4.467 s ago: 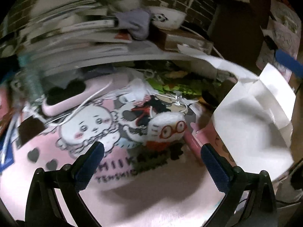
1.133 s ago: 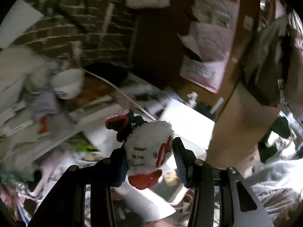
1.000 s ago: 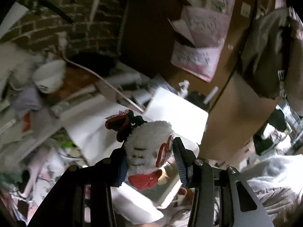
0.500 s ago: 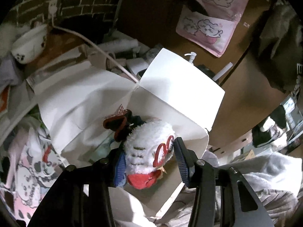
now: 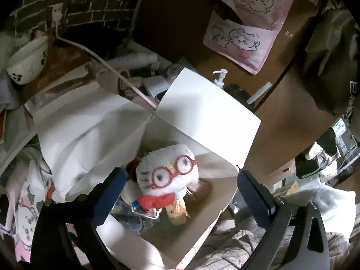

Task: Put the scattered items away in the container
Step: 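Carry the plush with the left gripper into the white box and release, then grasp the pink lip-gloss tube on the mat with the right gripper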

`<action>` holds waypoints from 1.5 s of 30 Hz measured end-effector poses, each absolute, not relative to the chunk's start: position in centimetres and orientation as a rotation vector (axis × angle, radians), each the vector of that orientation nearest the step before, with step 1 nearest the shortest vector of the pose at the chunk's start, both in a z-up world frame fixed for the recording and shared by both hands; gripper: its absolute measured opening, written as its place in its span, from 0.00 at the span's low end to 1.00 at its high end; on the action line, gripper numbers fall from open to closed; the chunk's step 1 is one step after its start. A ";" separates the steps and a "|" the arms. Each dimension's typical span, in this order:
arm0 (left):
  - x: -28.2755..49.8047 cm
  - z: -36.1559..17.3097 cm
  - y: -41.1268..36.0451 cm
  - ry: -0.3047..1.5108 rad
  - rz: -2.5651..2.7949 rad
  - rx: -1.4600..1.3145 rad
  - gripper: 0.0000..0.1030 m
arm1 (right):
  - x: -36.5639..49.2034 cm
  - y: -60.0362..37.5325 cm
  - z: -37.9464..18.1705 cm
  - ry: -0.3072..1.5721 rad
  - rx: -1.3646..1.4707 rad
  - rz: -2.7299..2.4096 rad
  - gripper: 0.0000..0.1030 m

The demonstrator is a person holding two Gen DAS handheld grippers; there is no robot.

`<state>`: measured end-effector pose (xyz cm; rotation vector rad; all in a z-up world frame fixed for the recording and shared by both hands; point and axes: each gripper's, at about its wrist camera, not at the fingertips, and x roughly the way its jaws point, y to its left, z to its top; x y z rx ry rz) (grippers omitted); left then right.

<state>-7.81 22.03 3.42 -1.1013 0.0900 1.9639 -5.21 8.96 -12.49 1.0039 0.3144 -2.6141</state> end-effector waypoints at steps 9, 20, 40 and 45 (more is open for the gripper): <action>-5.4 6.9 17.9 -0.001 2.008 -0.970 1.00 | -4.1 9.7 -12.5 0.275 0.898 -2.693 0.76; -2.7 8.7 7.9 -0.078 2.270 -0.859 1.00 | 0.7 9.9 -13.1 0.252 0.616 -2.847 0.76; -0.5 1.5 -1.6 -0.260 2.453 -0.863 1.00 | -1.1 14.2 -14.5 0.085 0.763 -3.031 0.46; -0.6 0.0 -3.2 -0.340 2.468 -0.881 1.00 | -2.2 14.5 -14.8 0.039 0.840 -2.968 0.18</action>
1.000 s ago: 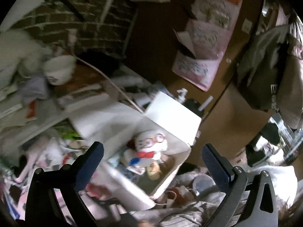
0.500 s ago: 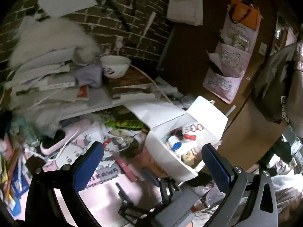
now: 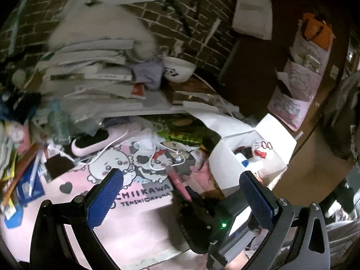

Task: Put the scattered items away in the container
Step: 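Grasp the pink lip-gloss tube on the mat with the right gripper, then carry the pink tube with the right gripper into the white box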

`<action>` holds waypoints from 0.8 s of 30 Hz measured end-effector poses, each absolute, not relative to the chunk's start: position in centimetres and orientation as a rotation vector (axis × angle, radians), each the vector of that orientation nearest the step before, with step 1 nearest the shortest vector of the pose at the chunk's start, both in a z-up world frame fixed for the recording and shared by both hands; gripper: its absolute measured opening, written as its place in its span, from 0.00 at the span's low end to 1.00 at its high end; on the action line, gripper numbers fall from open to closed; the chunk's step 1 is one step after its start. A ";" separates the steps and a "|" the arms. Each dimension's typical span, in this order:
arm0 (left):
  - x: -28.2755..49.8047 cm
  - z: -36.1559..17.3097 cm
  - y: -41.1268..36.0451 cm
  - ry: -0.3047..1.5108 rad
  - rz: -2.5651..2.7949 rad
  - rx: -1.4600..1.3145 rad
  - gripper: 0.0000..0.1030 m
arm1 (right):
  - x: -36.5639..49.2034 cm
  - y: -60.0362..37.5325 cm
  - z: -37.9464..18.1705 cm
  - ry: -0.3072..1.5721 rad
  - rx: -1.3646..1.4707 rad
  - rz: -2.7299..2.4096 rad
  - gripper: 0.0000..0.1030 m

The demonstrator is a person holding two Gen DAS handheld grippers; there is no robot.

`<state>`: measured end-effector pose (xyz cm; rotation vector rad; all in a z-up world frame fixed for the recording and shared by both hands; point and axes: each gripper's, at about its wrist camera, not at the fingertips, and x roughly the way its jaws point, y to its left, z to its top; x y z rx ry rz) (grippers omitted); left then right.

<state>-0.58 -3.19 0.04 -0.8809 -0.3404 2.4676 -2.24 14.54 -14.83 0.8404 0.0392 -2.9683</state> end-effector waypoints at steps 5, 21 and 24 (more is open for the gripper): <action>-0.6 -0.5 -3.8 -0.373 2.476 -0.890 1.00 | -2.0 13.9 -14.8 0.077 0.827 -2.930 0.14; -1.0 -1.6 -4.4 -0.408 2.474 -0.910 1.00 | -0.5 13.1 -15.1 0.095 0.759 -2.904 0.21; -1.0 -2.1 -4.5 -0.401 2.483 -0.925 1.00 | -0.5 12.8 -15.4 0.127 0.712 -2.900 0.14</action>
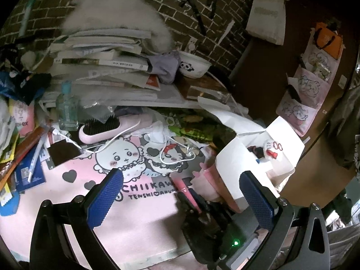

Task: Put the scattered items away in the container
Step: 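Carry the pink tube with the right gripper into the white box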

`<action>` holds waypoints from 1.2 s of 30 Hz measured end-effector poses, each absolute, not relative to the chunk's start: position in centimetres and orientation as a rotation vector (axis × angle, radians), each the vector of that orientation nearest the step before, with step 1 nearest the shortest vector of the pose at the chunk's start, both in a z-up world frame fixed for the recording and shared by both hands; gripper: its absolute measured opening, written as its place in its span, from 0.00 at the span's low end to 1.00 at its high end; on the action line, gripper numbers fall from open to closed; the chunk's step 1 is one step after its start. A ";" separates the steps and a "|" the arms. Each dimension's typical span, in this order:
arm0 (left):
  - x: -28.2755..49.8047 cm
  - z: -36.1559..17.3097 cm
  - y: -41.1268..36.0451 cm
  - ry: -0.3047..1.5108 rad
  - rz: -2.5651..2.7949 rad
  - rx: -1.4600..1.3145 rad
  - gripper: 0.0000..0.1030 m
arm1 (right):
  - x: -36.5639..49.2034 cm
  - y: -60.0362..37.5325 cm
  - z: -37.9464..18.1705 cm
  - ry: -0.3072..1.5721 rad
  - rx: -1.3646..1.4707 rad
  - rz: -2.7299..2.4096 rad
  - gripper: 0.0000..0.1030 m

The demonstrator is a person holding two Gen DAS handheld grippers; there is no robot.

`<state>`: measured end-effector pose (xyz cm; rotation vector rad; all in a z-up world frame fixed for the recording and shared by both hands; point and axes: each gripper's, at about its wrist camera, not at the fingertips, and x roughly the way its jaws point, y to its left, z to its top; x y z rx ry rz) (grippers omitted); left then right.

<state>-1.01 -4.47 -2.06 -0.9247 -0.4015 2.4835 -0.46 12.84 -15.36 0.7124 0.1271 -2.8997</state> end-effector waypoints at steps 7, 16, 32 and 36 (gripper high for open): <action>-0.4 -1.7 -4.7 -0.418 2.477 -0.904 1.00 | -0.1 12.3 -15.3 0.173 0.678 -2.873 0.13; 1.5 -0.7 -6.8 -0.419 2.559 -0.874 1.00 | 1.3 8.6 -13.4 0.246 0.561 -2.801 0.13; 3.3 1.9 -7.9 -0.426 2.607 -0.765 1.00 | 1.8 12.0 -2.3 0.083 0.545 -2.665 0.13; 2.7 1.9 -6.8 -0.396 2.588 -0.788 1.00 | 0.1 15.0 -0.5 0.052 0.690 -2.588 0.13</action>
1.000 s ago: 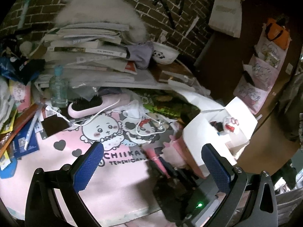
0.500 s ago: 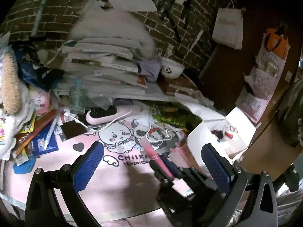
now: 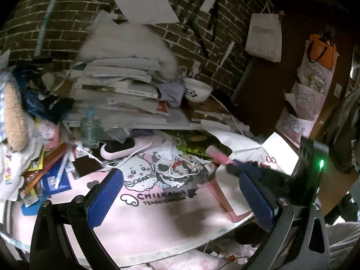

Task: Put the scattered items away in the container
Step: 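Carry the pink tube with the right gripper into the white box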

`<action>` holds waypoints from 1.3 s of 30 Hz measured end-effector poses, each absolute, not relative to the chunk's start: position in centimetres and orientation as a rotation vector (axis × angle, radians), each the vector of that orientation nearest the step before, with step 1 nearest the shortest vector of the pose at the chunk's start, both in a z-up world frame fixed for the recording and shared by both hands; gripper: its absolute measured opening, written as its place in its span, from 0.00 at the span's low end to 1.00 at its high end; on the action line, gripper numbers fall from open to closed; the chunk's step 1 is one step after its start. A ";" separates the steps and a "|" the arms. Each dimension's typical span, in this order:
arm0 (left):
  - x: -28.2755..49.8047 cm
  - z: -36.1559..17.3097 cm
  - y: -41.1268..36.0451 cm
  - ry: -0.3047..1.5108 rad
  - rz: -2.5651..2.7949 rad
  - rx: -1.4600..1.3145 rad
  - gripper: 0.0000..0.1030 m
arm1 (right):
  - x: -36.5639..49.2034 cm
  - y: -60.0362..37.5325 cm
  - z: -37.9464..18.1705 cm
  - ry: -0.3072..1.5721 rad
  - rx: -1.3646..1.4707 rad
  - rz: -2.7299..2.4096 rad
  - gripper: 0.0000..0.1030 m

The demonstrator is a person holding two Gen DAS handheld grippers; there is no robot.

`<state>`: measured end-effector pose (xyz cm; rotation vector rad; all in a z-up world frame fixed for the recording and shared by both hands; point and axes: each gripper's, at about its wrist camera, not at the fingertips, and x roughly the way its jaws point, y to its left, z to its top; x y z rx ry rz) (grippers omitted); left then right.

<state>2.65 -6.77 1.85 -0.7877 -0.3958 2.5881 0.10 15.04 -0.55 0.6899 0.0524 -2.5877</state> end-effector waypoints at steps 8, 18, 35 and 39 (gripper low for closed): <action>1.3 1.5 -4.5 -0.363 2.529 -0.814 1.00 | -2.6 22.8 2.5 0.012 0.928 -2.573 0.13; 0.2 0.8 -2.7 -0.347 2.488 -0.846 1.00 | -3.1 27.1 4.4 0.074 1.120 -2.586 0.13; -0.2 0.1 -2.0 -0.329 2.479 -0.884 1.00 | -5.1 24.8 -1.2 0.306 1.353 -2.500 0.13; -0.4 -0.1 -1.7 -0.318 2.474 -0.897 1.00 | -6.0 24.5 -2.0 0.334 1.426 -2.464 0.13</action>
